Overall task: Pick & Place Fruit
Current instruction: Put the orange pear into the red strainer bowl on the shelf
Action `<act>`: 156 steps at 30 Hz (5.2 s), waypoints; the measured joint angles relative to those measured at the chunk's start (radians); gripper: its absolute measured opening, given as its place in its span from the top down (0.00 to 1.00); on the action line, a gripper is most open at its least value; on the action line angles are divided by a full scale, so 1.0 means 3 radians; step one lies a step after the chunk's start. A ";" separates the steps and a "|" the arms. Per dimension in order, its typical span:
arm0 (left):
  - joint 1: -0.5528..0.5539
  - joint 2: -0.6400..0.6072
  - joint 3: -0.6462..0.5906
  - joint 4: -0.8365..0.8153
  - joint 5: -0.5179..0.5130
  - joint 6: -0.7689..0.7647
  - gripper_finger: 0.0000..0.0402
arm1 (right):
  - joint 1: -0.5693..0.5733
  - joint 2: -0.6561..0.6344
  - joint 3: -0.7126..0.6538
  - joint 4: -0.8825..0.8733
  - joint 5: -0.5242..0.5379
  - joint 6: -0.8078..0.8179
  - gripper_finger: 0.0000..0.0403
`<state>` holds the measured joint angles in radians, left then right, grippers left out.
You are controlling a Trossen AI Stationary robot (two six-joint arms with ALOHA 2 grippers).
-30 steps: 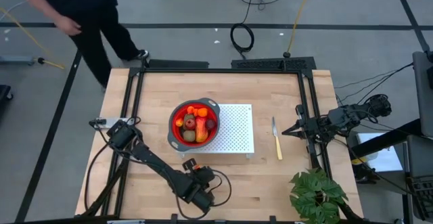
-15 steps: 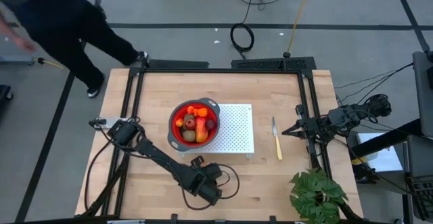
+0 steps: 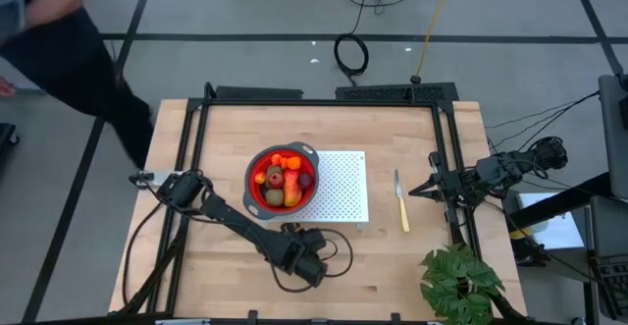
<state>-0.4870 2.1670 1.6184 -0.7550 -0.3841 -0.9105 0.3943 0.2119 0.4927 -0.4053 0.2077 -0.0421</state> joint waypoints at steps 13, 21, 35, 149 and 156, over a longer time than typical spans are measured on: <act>-0.0019 0.0000 0.0000 0.0018 0.0059 0.0449 0.24 | 0.0000 -0.0001 0.0000 0.0000 0.0001 0.0000 1.00; -0.0066 0.0000 0.0001 -0.0159 0.0166 0.0421 0.32 | 0.0000 0.0000 0.0000 0.0000 0.0000 0.0001 1.00; -0.0058 0.0000 0.0001 -0.0280 0.0569 0.0214 0.38 | 0.0000 -0.0001 0.0000 0.0001 0.0001 0.0003 1.00; -0.0196 0.0022 -0.0079 -0.0966 0.0105 -0.0377 0.38 | 0.0001 -0.0001 0.0000 0.0014 -0.0003 0.0015 1.00; -0.0196 0.0023 -0.0079 -0.0963 0.0106 -0.0353 0.38 | 0.0001 -0.0001 0.0000 0.0013 -0.0003 0.0015 1.00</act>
<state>-0.5457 2.1737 1.5948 -1.0439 -0.3522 -1.0163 0.3946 0.2115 0.4927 -0.4014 0.2070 -0.0377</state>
